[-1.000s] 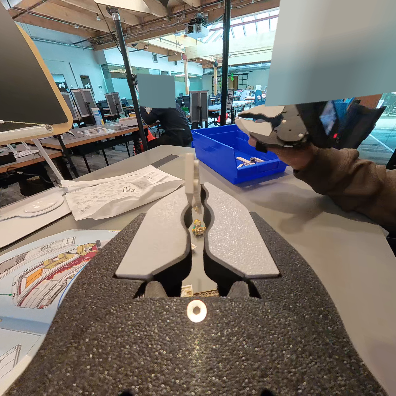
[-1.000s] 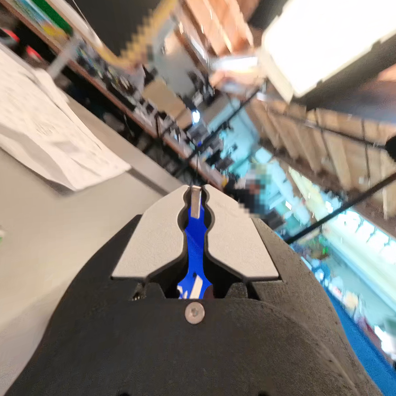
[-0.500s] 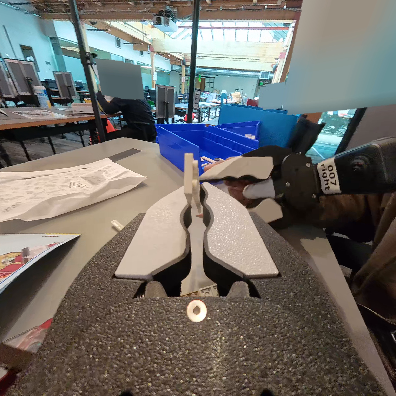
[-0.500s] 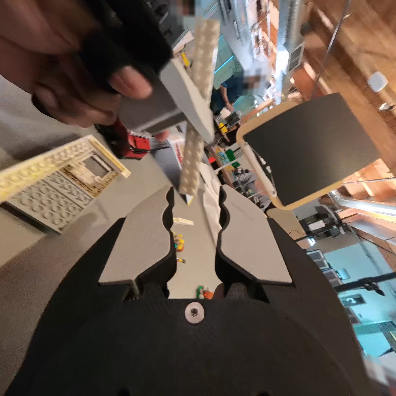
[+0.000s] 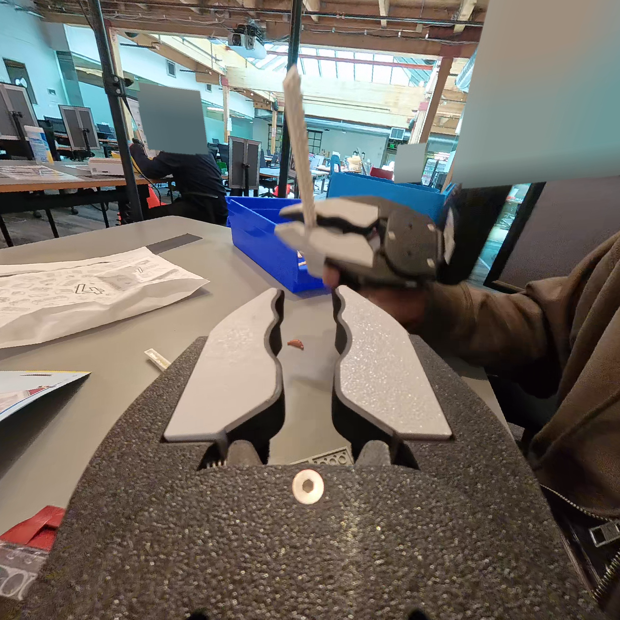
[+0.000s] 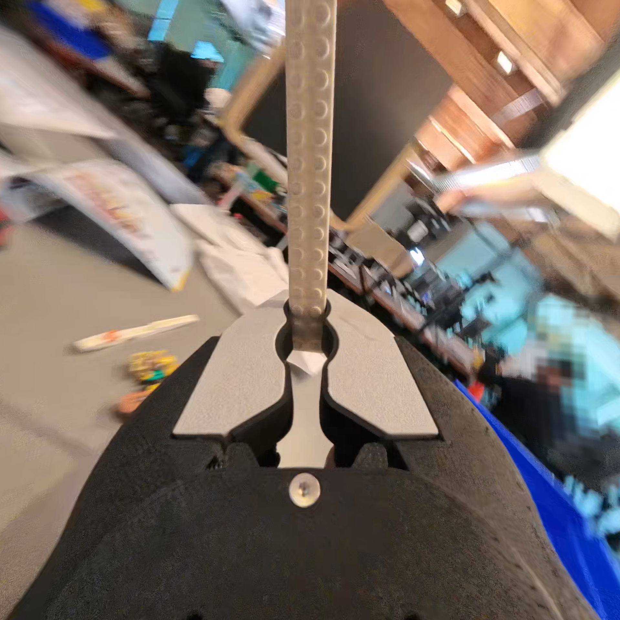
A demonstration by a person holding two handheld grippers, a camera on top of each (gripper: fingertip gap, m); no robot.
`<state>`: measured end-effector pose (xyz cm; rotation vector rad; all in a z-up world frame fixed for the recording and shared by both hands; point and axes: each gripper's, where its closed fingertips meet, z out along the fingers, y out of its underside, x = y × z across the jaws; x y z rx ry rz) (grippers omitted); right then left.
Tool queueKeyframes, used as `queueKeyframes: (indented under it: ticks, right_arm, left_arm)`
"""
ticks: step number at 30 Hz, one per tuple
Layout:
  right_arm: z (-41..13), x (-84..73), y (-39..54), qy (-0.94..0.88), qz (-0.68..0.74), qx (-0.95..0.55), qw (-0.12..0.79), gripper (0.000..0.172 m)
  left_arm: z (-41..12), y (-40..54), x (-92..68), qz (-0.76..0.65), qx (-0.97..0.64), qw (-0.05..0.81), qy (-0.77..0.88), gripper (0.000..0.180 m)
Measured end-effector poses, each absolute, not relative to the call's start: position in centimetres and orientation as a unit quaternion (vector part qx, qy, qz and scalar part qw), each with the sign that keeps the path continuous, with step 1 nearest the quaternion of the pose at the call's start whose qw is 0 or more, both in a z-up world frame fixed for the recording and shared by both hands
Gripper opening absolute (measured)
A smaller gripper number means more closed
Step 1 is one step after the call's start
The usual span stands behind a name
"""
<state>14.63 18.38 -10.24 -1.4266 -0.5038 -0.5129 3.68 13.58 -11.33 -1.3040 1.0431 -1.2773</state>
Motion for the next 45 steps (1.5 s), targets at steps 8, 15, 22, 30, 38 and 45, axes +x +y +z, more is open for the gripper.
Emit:
queueKeyframes:
  ticks: [8, 15, 22, 30, 38, 45]
  right_arm:
    - [-11.0, 36.2, 16.3, 0.105, -0.266, -0.725, 0.627, 0.023]
    - [-10.8, 32.1, 17.9, 0.013, -0.261, -0.720, 0.643, 0.028]
    - [-15.4, 15.0, 19.9, -0.283, -0.069, -0.737, 0.610, 0.024]
    - [-22.6, 11.4, 19.2, -0.346, 0.023, -0.819, 0.457, 0.040]
    - [-23.9, 11.3, 19.5, -0.371, -0.005, -0.822, 0.431, 0.023]
    - [-23.3, 17.8, 23.0, -0.293, -0.151, -0.838, 0.435, 0.028]
  left_arm:
    - [-12.2, 13.2, 4.0, -0.523, -0.547, 0.477, 0.446, 0.027]
    - [-12.3, 13.6, 3.9, -0.516, -0.555, 0.478, 0.444, 0.027]
    - [-13.1, 14.4, 3.9, -0.491, -0.575, 0.478, 0.447, 0.027]
    - [-13.2, 15.1, 3.6, -0.477, -0.586, 0.481, 0.444, 0.026]
    - [-13.2, 14.9, 3.6, -0.474, -0.585, 0.482, 0.448, 0.025]
    - [-13.1, 14.8, 3.6, -0.470, -0.582, 0.485, 0.452, 0.024]
